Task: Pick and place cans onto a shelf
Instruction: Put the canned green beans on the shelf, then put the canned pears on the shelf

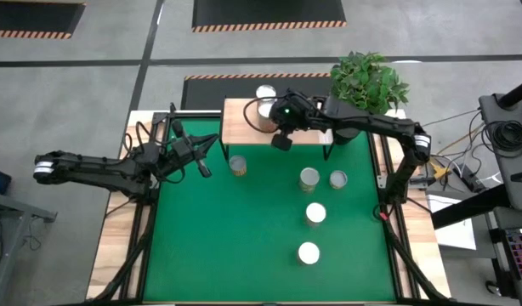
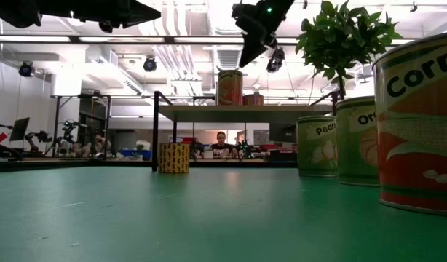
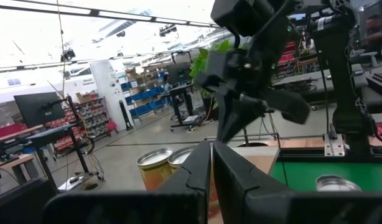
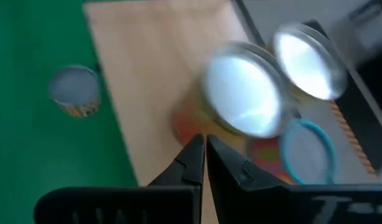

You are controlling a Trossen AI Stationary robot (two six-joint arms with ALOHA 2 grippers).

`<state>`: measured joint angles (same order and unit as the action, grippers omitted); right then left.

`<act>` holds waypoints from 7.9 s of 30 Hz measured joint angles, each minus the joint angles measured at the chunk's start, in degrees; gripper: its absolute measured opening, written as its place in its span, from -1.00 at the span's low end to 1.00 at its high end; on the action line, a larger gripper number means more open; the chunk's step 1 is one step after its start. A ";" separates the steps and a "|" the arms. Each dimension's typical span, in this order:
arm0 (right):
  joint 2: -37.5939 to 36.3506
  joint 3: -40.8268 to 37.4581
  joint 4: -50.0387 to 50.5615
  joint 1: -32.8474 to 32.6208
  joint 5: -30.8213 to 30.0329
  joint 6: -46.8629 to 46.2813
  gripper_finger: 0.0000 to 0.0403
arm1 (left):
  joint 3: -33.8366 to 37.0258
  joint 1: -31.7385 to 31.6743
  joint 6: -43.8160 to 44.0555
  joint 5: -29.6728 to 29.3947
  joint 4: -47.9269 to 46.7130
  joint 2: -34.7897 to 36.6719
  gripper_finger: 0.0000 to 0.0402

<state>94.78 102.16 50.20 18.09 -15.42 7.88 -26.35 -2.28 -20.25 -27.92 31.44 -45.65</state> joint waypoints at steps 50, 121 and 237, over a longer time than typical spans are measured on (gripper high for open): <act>-1.30 -0.33 1.10 -2.88 -1.01 -1.39 -0.96 | -0.04 0.00 -0.02 0.02 -0.69 0.00 -1.00; -35.76 -71.31 -34.35 -21.82 -3.67 -26.40 0.91 | -0.04 0.00 4.26 0.00 -2.61 -0.02 -1.00; -6.07 -19.12 -23.39 -5.67 -7.14 -18.82 0.78 | -0.04 0.00 3.61 0.02 -2.30 -0.02 -1.00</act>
<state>88.71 83.04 26.81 12.43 -22.57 -10.94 -26.39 -2.28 -16.64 -27.90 29.14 -45.67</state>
